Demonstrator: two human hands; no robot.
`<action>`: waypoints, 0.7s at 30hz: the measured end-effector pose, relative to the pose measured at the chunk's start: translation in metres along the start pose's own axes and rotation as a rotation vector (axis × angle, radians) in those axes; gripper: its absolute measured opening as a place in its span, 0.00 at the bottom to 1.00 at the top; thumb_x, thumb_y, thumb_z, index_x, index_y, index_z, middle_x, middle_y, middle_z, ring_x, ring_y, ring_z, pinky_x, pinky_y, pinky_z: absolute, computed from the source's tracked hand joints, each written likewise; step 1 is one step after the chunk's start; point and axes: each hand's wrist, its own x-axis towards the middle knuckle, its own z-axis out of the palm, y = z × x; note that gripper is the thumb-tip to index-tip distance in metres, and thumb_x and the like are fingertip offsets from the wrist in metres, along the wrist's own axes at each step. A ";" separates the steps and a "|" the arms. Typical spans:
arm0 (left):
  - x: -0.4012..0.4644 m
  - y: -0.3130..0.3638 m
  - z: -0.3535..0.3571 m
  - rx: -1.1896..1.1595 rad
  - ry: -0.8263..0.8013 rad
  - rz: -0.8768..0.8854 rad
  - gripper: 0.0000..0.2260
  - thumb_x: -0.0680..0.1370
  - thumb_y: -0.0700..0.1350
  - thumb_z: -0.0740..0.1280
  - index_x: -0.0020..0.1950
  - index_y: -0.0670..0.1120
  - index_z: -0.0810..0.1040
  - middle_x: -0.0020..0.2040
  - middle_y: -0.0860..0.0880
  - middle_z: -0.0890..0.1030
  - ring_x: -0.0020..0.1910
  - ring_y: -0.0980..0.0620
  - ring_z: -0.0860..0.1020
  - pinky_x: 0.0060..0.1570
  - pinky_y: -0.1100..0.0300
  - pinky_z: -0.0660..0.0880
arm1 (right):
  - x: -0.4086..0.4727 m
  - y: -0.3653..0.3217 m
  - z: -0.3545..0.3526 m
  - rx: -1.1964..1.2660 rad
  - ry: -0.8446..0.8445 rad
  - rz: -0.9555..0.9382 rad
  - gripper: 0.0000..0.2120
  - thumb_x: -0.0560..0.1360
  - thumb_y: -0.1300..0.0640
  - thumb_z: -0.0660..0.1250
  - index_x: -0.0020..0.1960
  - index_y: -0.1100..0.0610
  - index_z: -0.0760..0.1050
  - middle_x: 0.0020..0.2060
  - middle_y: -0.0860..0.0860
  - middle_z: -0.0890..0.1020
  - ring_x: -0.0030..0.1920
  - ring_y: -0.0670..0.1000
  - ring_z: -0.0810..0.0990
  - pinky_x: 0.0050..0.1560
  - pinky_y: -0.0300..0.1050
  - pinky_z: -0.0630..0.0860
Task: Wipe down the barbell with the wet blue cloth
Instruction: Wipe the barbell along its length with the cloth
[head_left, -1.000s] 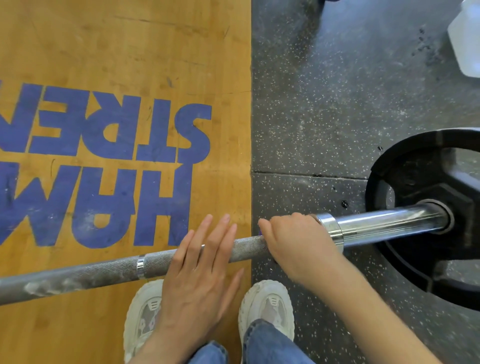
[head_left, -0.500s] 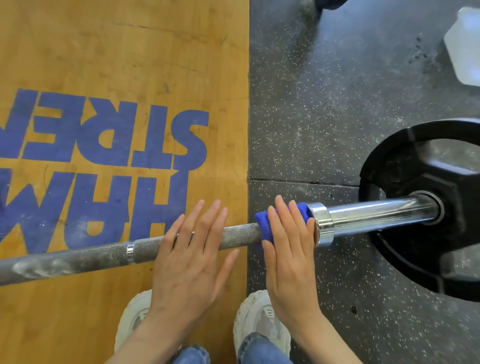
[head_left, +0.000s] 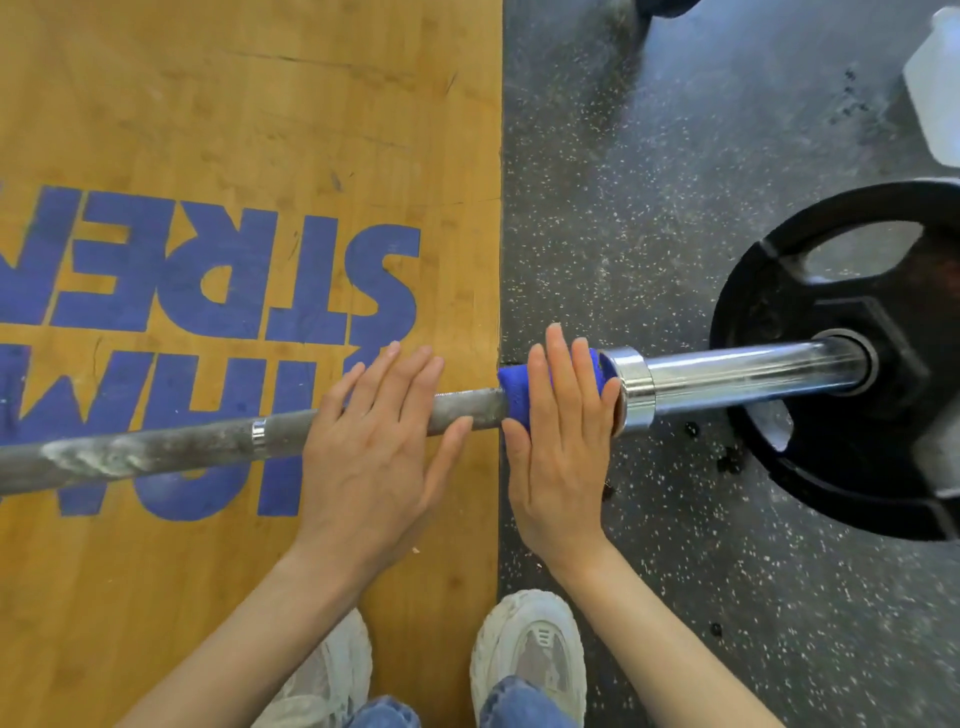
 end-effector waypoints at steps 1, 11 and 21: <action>0.005 -0.001 0.000 -0.007 -0.003 -0.004 0.25 0.84 0.57 0.55 0.70 0.42 0.76 0.70 0.46 0.78 0.72 0.45 0.73 0.70 0.48 0.64 | -0.004 0.003 0.003 -0.005 0.001 -0.010 0.24 0.87 0.51 0.47 0.80 0.61 0.54 0.80 0.55 0.56 0.81 0.54 0.49 0.80 0.56 0.43; 0.040 -0.015 0.004 -0.069 0.047 -0.022 0.25 0.83 0.58 0.56 0.64 0.42 0.81 0.63 0.46 0.83 0.68 0.44 0.77 0.64 0.51 0.68 | 0.027 0.008 0.024 -0.028 0.053 -0.025 0.25 0.87 0.50 0.46 0.81 0.60 0.51 0.81 0.55 0.54 0.81 0.54 0.48 0.80 0.56 0.42; 0.069 -0.025 0.010 0.011 0.062 -0.040 0.26 0.85 0.59 0.53 0.67 0.42 0.79 0.66 0.45 0.80 0.73 0.42 0.72 0.68 0.46 0.66 | 0.048 0.009 0.042 0.006 0.099 -0.001 0.25 0.87 0.50 0.47 0.79 0.62 0.55 0.78 0.59 0.58 0.82 0.53 0.47 0.80 0.56 0.42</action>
